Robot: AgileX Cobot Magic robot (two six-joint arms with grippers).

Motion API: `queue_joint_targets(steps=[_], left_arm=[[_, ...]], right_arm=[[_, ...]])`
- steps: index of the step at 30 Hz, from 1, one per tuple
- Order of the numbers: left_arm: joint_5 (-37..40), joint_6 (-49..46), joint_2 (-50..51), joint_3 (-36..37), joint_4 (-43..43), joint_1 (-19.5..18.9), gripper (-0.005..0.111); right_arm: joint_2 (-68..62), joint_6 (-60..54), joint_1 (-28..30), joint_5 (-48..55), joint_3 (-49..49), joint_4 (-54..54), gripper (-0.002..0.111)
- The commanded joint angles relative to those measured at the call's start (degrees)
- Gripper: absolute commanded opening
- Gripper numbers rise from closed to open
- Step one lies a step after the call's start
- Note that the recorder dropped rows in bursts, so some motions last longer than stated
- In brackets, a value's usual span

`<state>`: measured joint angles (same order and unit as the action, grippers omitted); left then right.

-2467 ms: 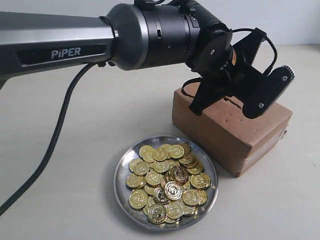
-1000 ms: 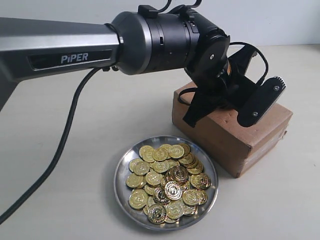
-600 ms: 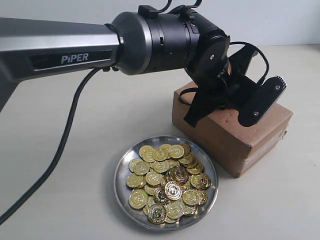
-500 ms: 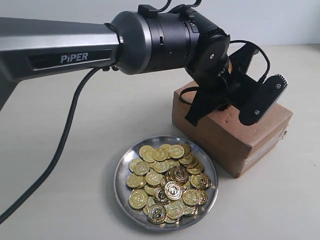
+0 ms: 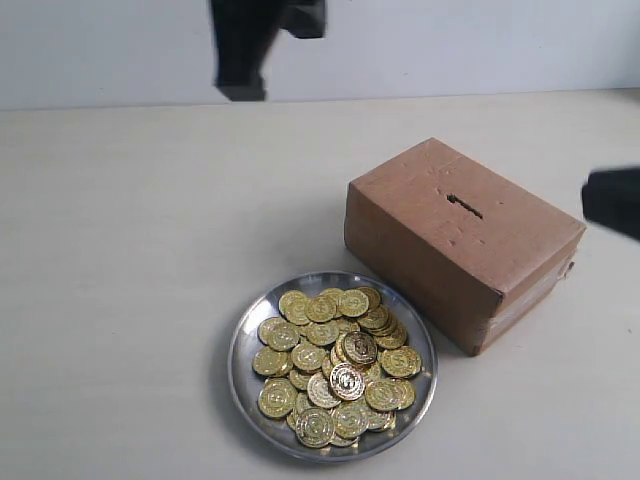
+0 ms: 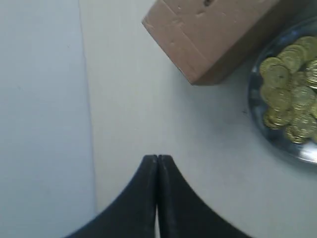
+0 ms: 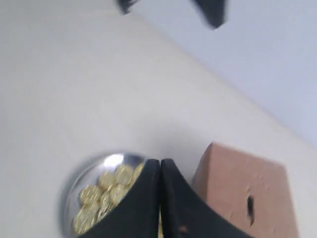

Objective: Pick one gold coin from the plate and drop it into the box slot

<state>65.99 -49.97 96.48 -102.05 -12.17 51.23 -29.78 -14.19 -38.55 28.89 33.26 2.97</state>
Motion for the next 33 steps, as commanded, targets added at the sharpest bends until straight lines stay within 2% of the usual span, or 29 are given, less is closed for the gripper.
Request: queue_joint_targets(steps=[1,6,9,10,12,13,16,21,23,24,26,29,33], left_arm=[[3.97,3.95,-11.61,6.20,9.98,-4.77,0.000],[3.84,7.82,-26.82,19.51,13.07,-8.90,0.000],[-1.57,10.54,-37.88,30.62,13.07,-10.31,0.000],[-5.61,11.93,-42.97,35.68,12.84,-10.52,0.000],[-13.11,15.74,-50.58,43.49,12.84,-10.62,0.000],[-19.21,19.03,-54.68,47.82,12.84,-10.62,0.000],[-28.93,24.33,-64.60,59.69,12.84,-10.62,0.000],[-37.49,25.89,-71.85,73.75,12.72,-10.62,0.000],[-39.26,29.45,-72.41,77.95,12.95,-10.62,0.000],[-39.72,32.29,-72.41,79.78,12.95,-10.62,0.000],[-41.27,39.42,-72.41,83.15,12.95,-10.62,0.000],[-45.03,48.29,-72.41,88.28,12.95,-10.62,0.000],[-54.35,56.55,-72.41,92.88,12.95,-10.62,0.000]], right_arm=[[0.49,5.90,-0.06,-12.85,-0.26,-5.74,0.000],[0.38,12.66,-0.06,-13.63,-0.29,-9.59,0.000],[0.38,22.20,-0.06,-12.39,-0.29,-18.66,0.000],[0.38,26.88,0.07,-11.63,-0.29,-23.10,0.000],[0.38,38.28,0.07,-11.08,-0.96,-33.82,0.000],[0.38,47.53,0.07,-11.08,-2.01,-42.10,0.000],[0.38,70.83,0.07,-11.08,-6.08,-61.97,0.000],[0.38,110.32,0.07,-11.22,-15.23,-90.50,0.000],[0.38,123.23,0.07,-11.11,-18.38,-102.05,0.000],[0.38,129.25,0.07,-10.62,-19.97,-102.92,0.000],[0.38,133.14,-0.04,-8.49,-21.97,-102.92,0.000],[0.38,135.90,-0.04,-6.20,-24.46,-102.92,0.000],[0.38,135.86,-0.04,-6.46,-25.44,-102.92,0.000]])
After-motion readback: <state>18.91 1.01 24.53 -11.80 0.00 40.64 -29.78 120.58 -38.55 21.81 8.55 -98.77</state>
